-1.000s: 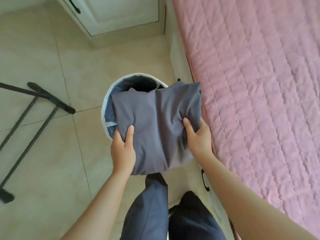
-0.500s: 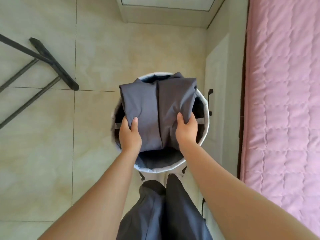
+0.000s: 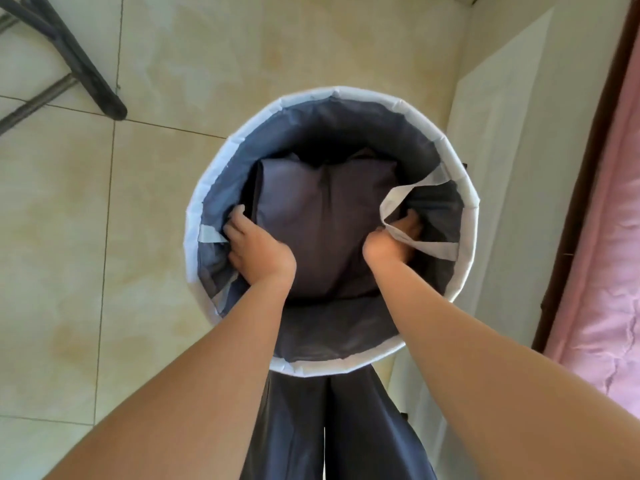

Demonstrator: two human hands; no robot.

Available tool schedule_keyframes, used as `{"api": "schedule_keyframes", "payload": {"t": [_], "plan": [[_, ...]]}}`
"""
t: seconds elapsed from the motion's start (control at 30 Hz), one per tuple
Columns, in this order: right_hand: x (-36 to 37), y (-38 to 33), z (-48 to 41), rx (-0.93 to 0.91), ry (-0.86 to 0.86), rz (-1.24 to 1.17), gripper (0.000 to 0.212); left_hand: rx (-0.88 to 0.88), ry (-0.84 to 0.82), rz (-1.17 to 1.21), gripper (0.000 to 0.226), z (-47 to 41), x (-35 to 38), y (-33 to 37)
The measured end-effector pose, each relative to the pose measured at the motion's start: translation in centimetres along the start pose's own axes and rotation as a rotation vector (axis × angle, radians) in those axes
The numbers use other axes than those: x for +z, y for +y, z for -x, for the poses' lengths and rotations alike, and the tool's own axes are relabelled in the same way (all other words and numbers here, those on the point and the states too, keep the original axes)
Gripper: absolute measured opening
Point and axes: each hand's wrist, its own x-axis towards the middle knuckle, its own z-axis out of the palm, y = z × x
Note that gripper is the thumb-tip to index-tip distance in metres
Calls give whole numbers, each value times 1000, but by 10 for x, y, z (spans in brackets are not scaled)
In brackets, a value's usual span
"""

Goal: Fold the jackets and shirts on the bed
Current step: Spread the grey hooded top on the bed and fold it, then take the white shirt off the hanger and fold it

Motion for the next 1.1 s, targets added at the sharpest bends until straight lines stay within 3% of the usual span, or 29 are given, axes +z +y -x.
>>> {"api": "schedule_keyframes", "payload": {"t": [0.07,0.13,0.17,0.23,0.33,0.4,0.5,0.6,0.7,0.83,0.93,1.1], "plan": [[0,2,15,-295,89,254,80,357,53,-169,89,8,5,-8],[5,8,26,-595,12,416,98,710,-70,-437,102,9,9,-16],[9,11,26,-682,-69,519,108,800,-158,-573,105,4,10,-19],[16,15,7,-680,-183,713,124,787,-290,-748,114,-15,13,-26],[20,20,-30,-513,-329,755,144,649,-484,-849,146,-48,15,-28],[21,24,-45,-486,-389,775,147,618,-543,-858,156,-58,20,-28],[27,23,-52,-506,-348,811,141,589,-550,-815,157,-58,30,-28],[32,21,-55,-485,-338,826,117,601,-557,-783,143,-51,24,-25],[17,13,-39,-552,-296,812,73,539,-594,-572,97,-40,2,-22],[-31,-20,24,-658,-287,646,52,378,-702,-115,38,-12,-50,-13],[-72,-54,91,-683,-326,461,41,289,-642,76,20,12,-113,-2],[-142,-107,200,-813,-276,470,29,206,-410,316,11,49,-237,17]]}}
